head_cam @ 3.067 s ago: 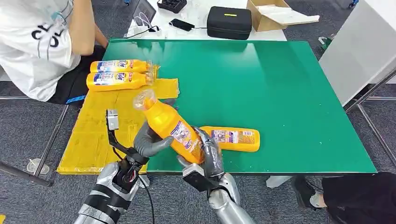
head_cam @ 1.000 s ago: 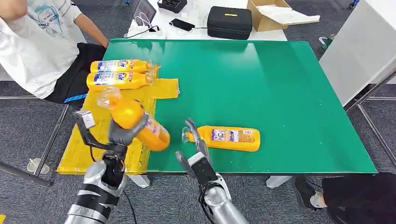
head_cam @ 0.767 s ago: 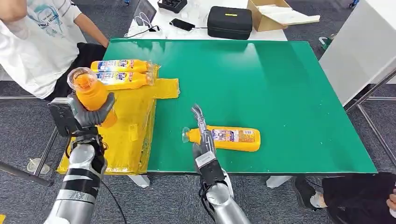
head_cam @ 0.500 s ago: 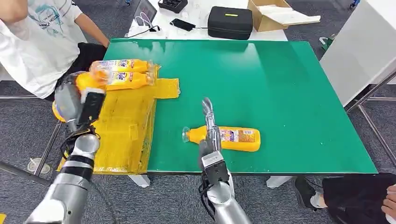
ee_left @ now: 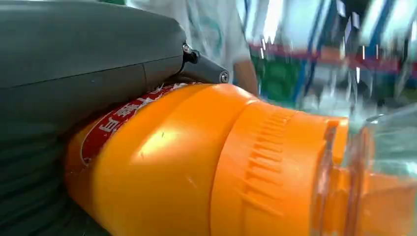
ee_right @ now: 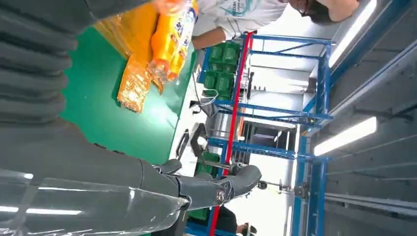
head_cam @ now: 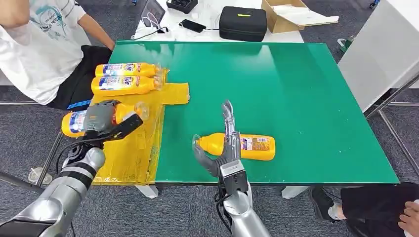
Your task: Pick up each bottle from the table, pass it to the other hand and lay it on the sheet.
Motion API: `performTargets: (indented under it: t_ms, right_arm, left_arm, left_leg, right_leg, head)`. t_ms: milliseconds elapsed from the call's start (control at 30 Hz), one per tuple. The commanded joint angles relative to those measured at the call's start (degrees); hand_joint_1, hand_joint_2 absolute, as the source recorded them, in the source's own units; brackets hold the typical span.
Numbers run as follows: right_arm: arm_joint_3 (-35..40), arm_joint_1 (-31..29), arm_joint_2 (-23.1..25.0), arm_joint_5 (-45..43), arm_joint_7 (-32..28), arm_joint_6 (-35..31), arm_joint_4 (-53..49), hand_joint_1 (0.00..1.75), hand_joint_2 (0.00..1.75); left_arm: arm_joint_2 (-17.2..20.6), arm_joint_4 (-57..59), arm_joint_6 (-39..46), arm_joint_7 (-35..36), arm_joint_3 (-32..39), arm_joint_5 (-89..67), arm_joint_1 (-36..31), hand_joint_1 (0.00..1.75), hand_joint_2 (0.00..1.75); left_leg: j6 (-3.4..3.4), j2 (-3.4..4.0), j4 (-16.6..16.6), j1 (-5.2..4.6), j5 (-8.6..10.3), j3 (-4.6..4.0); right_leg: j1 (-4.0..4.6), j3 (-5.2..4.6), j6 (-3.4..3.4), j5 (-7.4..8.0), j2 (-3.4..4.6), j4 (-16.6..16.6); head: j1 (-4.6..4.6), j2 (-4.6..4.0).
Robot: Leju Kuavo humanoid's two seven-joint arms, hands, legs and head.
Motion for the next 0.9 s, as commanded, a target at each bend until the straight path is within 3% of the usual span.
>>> performTargets:
  t_ms: [33,600,633,667,700,733,900]
  right_arm:
    - [0.36,-1.73,-1.38,0.45,0.06,1.68,3.72,0.0,1.75]
    - [-0.46,-3.1,-0.12,0.04,0.11,4.39,9.26,0.0,1.75]
    - [-0.65,-3.1,-0.01,0.02,0.11,4.48,9.39,0.0,1.75]
    - [-0.8,-3.14,0.06,-0.03,0.1,4.71,9.57,0.0,1.75]
    - [-0.9,-3.15,0.14,-0.07,0.12,4.84,9.76,0.0,1.75]
    - [-0.92,-3.17,0.16,-0.08,0.15,5.02,9.94,0.0,1.75]
    - [-1.08,-3.51,0.34,-0.17,0.16,5.43,11.08,0.0,1.75]
  left_arm:
    - [2.36,6.61,-10.85,-4.03,0.29,3.9,-1.08,1.75,1.75]
    - [-0.27,4.77,-16.45,-12.18,2.95,9.88,6.2,1.75,1.75]
    - [-0.41,4.55,-17.2,-12.89,2.73,10.28,6.59,0.54,1.75]
    - [-0.46,4.09,-17.78,-13.36,2.23,10.55,7.04,0.02,1.75]
    - [-0.46,3.84,-18.7,-14.0,1.93,10.89,7.29,0.0,1.75]
    - [-0.39,3.59,-19.54,-14.42,1.55,11.15,7.53,0.0,0.0]
    - [0.62,0.54,-28.16,-15.13,0.16,16.55,8.99,0.0,0.0]
  left_leg:
    - [0.04,0.16,-0.01,0.04,-0.12,0.32]
    - [0.03,0.04,-0.13,-0.03,-0.08,0.48]
    - [0.03,0.04,-0.13,-0.04,-0.07,0.47]
    - [0.04,0.08,-0.16,-0.04,-0.1,0.6]
    - [0.04,0.03,-0.15,-0.05,-0.09,0.59]
    - [0.03,-0.02,-0.14,-0.07,-0.06,0.55]
    - [0.03,0.0,-0.15,-0.05,-0.09,0.65]
  right_leg:
    - [0.07,0.3,-0.08,-0.05,0.07,-0.06]
    - [0.0,0.5,-0.08,-0.05,0.04,-0.11]
    - [-0.02,0.47,-0.06,-0.04,0.06,-0.1]
    - [-0.01,0.61,-0.08,-0.05,0.08,-0.15]
    - [-0.03,0.6,-0.07,-0.06,0.04,-0.12]
    - [-0.05,0.57,-0.05,-0.05,0.02,-0.09]
    - [-0.03,0.68,-0.08,-0.06,0.02,-0.13]
  head:
    - [-0.02,0.0]
    - [0.0,0.0]
    - [-0.02,0.0]
    - [-0.02,0.0]
    - [-0.02,0.0]
    - [-0.02,0.0]
    - [-0.02,0.0]
